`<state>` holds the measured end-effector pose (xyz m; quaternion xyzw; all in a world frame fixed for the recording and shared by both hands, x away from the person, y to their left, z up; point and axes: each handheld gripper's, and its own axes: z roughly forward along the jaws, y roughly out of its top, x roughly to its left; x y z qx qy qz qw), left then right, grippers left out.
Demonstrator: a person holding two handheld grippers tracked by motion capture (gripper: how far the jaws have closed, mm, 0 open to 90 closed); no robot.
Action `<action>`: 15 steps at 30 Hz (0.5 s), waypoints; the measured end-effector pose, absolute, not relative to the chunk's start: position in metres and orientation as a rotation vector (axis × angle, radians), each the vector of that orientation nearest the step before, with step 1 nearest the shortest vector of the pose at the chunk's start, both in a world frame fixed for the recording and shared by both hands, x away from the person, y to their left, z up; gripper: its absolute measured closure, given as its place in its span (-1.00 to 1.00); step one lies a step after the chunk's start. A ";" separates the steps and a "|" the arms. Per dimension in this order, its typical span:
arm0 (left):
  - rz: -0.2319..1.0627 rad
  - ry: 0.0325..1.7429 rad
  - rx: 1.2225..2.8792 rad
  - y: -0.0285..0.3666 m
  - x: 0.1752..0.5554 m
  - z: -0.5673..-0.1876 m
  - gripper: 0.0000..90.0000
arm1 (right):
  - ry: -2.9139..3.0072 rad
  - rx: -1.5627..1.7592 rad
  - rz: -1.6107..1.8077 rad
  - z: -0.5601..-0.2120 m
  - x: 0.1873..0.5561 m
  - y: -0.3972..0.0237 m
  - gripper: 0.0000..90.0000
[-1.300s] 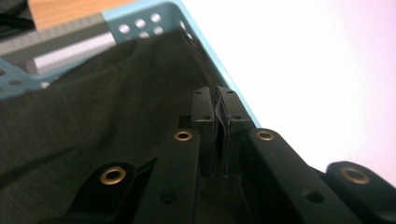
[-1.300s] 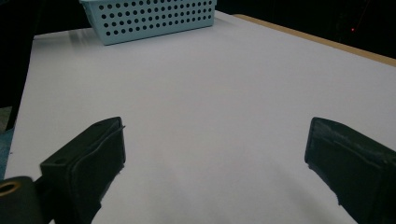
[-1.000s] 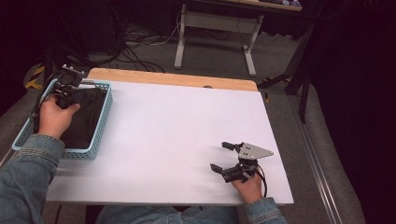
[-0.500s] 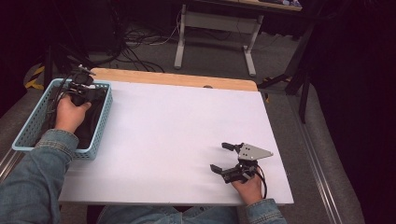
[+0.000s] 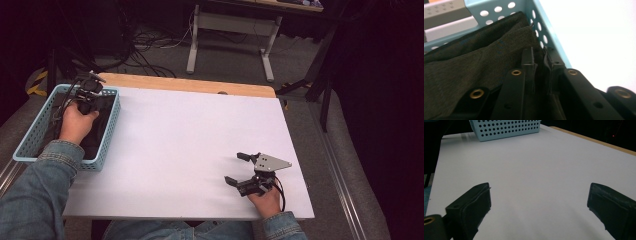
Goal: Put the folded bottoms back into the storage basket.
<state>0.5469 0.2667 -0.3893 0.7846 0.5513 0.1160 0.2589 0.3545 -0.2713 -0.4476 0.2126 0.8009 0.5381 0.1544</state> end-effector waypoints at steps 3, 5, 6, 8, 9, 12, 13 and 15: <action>0.323 1.469 2.090 0.272 0.538 -0.380 0.68 | 2.293 0.609 1.545 -0.447 0.355 -0.272 -0.88; 0.329 1.461 2.079 0.273 0.535 -0.378 0.59 | 2.292 0.610 1.547 -0.447 0.355 -0.272 -0.88; 0.333 1.453 2.073 0.275 0.532 -0.375 0.54 | 2.292 0.610 1.548 -0.447 0.355 -0.272 -0.88; 0.347 1.431 2.058 0.276 0.525 -0.370 0.47 | 2.292 0.610 1.550 -0.447 0.355 -0.272 -0.88; 0.343 1.411 2.047 0.278 0.519 -0.365 0.42 | 2.292 0.610 1.548 -0.447 0.355 -0.272 -0.87; 0.359 1.372 2.030 0.279 0.510 -0.358 0.29 | 2.292 0.612 1.547 -0.447 0.355 -0.272 -0.88; 0.362 1.357 2.028 0.279 0.507 -0.356 0.24 | 2.292 0.613 1.547 -0.447 0.355 -0.272 -0.88; 0.367 1.346 2.019 0.278 0.503 -0.353 0.18 | 2.292 0.614 1.546 -0.448 0.355 -0.272 -0.88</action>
